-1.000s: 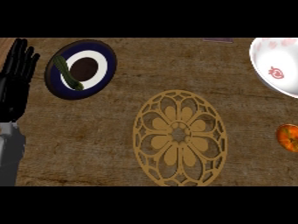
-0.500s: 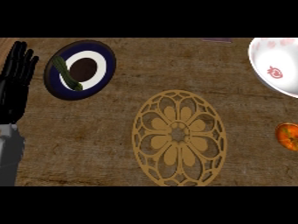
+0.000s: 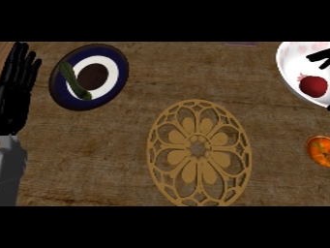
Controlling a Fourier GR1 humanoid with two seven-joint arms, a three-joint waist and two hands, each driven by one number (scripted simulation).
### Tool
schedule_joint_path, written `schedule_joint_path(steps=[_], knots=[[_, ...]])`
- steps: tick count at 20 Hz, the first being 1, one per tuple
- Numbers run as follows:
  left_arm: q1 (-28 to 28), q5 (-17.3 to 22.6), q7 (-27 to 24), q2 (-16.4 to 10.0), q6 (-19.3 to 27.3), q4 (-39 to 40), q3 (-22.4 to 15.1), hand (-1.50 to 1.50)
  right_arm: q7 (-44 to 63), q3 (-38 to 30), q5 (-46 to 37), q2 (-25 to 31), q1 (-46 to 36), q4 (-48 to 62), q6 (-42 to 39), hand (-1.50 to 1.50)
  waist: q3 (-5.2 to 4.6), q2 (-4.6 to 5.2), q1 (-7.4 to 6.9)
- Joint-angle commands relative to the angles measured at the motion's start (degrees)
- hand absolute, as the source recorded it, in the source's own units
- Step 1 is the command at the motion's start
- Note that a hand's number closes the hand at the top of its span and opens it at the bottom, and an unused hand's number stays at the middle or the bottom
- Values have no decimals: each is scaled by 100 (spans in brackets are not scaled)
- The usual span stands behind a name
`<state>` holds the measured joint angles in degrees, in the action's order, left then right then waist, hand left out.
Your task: Pick the tomato from the placemat and place it in the bowl
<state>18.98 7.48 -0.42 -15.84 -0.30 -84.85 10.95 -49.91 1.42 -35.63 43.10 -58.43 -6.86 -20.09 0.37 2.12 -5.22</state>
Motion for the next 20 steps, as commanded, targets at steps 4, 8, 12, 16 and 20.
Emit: schedule_joint_path(steps=[4,8,12,16,20], knots=[[-62,-6,1,-12,22,47,48,0,-412,-894,919,98,-171,330,-837,-150,7,-5,62],[14,28,-29,-38,-66,-26,13,0,194,-1442,1454,241,-420,490,-625,-150,17,54,-68],[23,50,-56,-27,-75,-55,20,0,489,-1690,1701,635,-276,643,-734,-150,28,97,-70],[-130,13,-205,64,-56,16,-5,0,774,-1875,1892,1041,-242,680,-996,-150,35,151,-95],[80,18,-124,55,6,-39,0,0,822,-2086,2110,1089,-162,673,-1108,-150,64,191,-98]])
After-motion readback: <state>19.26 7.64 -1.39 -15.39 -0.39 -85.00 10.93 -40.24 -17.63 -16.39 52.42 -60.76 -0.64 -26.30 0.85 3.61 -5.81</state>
